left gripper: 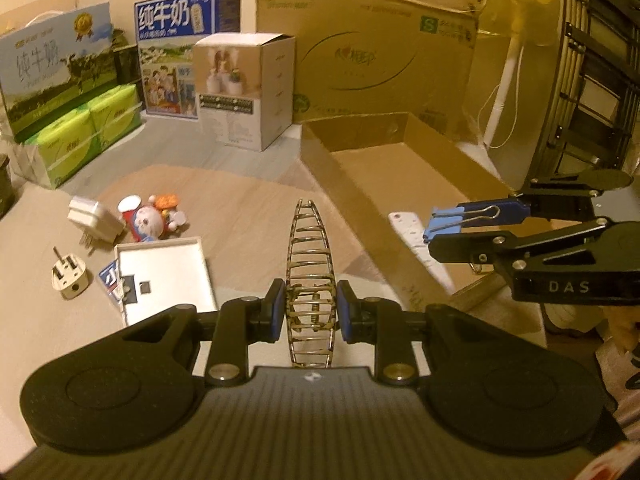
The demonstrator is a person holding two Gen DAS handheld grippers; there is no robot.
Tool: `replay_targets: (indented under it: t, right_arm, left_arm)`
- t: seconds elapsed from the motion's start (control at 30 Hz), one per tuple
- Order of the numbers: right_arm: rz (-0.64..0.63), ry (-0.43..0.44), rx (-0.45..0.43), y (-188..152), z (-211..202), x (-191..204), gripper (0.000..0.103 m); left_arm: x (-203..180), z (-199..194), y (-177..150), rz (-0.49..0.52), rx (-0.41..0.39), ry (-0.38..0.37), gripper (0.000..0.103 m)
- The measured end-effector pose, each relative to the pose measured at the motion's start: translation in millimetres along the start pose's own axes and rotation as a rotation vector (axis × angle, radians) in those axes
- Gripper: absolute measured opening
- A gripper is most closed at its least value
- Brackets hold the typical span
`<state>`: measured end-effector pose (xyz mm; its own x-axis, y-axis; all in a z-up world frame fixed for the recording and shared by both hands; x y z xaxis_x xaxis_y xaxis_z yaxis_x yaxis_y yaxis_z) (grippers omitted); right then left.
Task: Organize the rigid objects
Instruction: 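Carry the wire spiral and binder clip with both tools over the box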
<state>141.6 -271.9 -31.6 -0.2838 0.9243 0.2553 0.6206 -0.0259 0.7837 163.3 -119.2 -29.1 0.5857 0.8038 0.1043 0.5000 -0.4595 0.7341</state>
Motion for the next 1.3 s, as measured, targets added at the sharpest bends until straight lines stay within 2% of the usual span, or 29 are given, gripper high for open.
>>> replay_targets:
  t: [0.3,0.7,0.93,1.3]
  right_arm:
    - [0.068,-0.090,-0.043,2,-31,-42,0.041]
    - [0.139,-0.176,-0.058,2,-51,-100,0.041]
    - [0.181,-0.204,-0.068,9,-52,-130,0.041]
    - [0.227,-0.209,-0.060,12,-40,-153,0.041]
  left_arm:
    - [-38,5,29,0.028,-0.024,-0.034,0.024]
    - [-85,35,66,0.068,-0.034,-0.106,0.024]
    - [-96,58,85,0.080,-0.032,-0.121,0.024]
    - [-91,92,92,0.050,0.003,-0.122,0.024]
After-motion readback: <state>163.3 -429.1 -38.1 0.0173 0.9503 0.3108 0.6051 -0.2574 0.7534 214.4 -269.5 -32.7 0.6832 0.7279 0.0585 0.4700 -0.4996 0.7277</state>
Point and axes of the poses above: each gripper's, at about its wrist camera, not at the fingertips, and z roughly the way its jaws point, x to its left, y to its top, the point moved 7 cm from there along z, roughly the way its jaws point, and after that the axes turned 13 degrees about z, right-handed, at the moved point
